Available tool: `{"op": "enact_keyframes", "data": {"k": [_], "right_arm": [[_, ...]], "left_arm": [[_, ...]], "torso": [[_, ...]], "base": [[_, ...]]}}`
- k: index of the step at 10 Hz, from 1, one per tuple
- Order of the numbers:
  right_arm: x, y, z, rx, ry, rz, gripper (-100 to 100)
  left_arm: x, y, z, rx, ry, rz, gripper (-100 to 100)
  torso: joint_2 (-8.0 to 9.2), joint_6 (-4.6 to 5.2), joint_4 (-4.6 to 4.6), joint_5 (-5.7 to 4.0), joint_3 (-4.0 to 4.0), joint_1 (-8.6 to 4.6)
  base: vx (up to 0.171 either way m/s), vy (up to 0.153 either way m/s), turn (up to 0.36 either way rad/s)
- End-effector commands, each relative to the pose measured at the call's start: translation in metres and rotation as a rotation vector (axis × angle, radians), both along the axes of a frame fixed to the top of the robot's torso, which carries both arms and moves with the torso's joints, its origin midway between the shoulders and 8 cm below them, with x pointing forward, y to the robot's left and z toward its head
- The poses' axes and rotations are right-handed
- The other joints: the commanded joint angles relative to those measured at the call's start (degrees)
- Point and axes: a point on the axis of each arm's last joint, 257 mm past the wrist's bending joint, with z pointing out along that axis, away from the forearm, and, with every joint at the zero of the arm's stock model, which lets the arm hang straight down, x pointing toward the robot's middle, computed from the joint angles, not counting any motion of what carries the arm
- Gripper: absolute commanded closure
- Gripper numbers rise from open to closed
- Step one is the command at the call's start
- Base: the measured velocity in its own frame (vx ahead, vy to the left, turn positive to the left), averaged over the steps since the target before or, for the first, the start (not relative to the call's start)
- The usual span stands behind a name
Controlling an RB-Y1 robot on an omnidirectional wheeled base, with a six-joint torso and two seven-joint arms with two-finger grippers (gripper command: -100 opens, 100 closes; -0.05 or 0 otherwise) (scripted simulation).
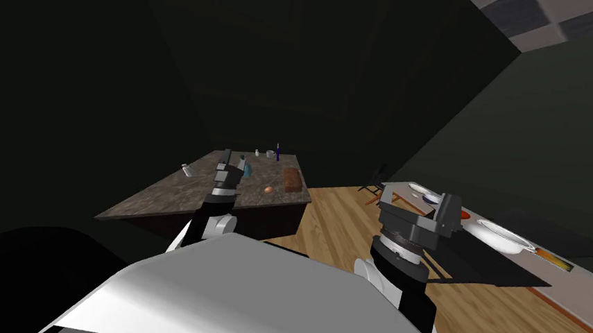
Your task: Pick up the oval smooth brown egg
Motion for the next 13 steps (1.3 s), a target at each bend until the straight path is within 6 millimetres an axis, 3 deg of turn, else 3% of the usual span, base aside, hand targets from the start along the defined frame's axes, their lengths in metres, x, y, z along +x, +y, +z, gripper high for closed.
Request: {"op": "enact_keyframes", "data": {"k": [1,13], "right_arm": [[0.000,0.000,0.000,0.000,0.000,0.000,0],[0.000,0.000,0.000,0.000,0.000,0.000,0]], "left_arm": [[0.003,-0.003,0.000,0.023,0.018,-0.017,-100],[0.036,0.001,-0.026,0.048,0.242,-0.075,-100]], "torso": [[0.00,0.00,0.00,0.00,0.00,0.00],[0.03,-0.01,0.01,0.01,0.02,0.03]], "base": [[0.000,0.001,-0.075],[-0.006,0.007,-0.131]]}}
